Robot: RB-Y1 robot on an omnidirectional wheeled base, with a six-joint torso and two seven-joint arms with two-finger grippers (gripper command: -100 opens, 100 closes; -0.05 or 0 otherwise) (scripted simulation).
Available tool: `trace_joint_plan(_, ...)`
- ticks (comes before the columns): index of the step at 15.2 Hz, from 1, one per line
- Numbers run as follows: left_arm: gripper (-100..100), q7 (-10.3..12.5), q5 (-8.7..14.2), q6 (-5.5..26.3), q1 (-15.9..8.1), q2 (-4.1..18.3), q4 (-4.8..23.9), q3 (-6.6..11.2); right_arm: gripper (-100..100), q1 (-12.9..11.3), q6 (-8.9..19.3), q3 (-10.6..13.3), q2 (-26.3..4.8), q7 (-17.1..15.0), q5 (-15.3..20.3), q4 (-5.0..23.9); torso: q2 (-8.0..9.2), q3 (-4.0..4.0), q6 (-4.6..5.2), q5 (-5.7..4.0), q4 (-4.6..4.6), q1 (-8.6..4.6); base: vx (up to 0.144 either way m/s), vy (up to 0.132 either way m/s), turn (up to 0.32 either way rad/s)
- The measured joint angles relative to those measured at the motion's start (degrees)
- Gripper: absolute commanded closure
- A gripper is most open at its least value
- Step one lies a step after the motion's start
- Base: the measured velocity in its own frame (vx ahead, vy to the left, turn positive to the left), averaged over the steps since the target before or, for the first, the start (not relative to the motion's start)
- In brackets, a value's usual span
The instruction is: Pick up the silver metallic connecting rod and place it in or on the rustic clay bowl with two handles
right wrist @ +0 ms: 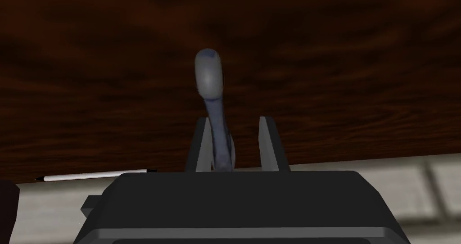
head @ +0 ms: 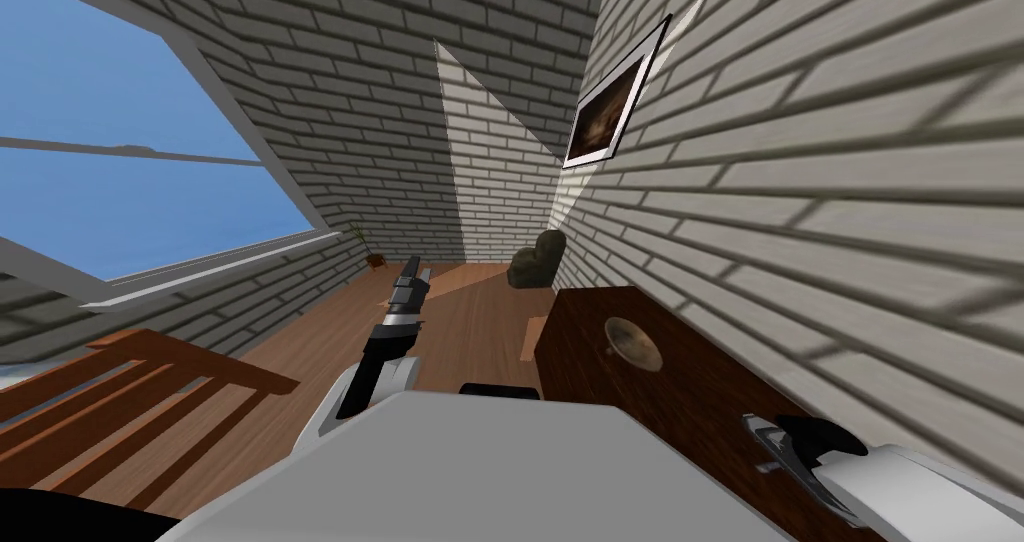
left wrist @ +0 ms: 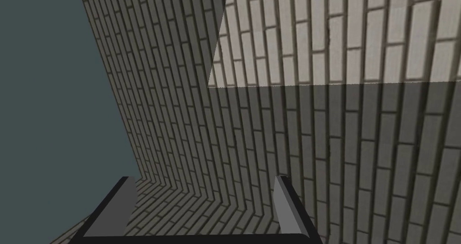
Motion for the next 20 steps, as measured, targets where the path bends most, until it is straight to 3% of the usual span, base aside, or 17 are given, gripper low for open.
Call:
trace_joint_plan(3, 0, 0.0, 0.0, 0.0, 0.0, 0.0, -0.01, 0.0, 100, 0.22, 0.41, 0.24, -0.05, 0.14, -0.12, -0.03, 0.09, 0.15, 0.01, -0.13, 0.2, -0.11, 0.011, 0.003, -0.06)
trace_joint_plan(9, 0, 0.0, 0.0, 0.0, 0.0, 0.0, 0.0, 0.0, 100, 2.59, -0.01, -2.54, -3.32, -0.33, -1.01, -2.79, 0.11, 0.19, -0.07, -0.07, 0.26, -0.09, 0.05, 0.027, -0.137)
trace_joint_plan(15, 0, 0.0, 0.0, 0.0, 0.0, 0.0, 0.0, 0.0, 100, 2.26, 0.7, -7.35, -7.87, -2.72, -1.18, -3.64, 0.03, 0.13, -0.15, -0.08, 0.22, -0.1, 0.017, 0.007, 0.019)
trace_joint_plan(18, 0, 0.0, 0.0, 0.0, 0.01, 0.0, 0.0, 0.0, 100, 3.27, 1.55, -10.81, -10.7, -3.98, -2.52, -4.86, -0.04, 0.08, -0.13, -0.05, 0.19, 0.05, 0.036, 0.042, -0.024)
trace_joint_plan(20, 0, 0.0, 0.0, 0.0, 0.0, 0.0, 0.0, -0.01, 100, 2.96, 1.89, -11.67, -12.58, -4.98, -3.3, -5.27, -0.05, 0.06, -0.12, -0.04, 0.17, 0.1, 0.03, 0.044, -0.014)
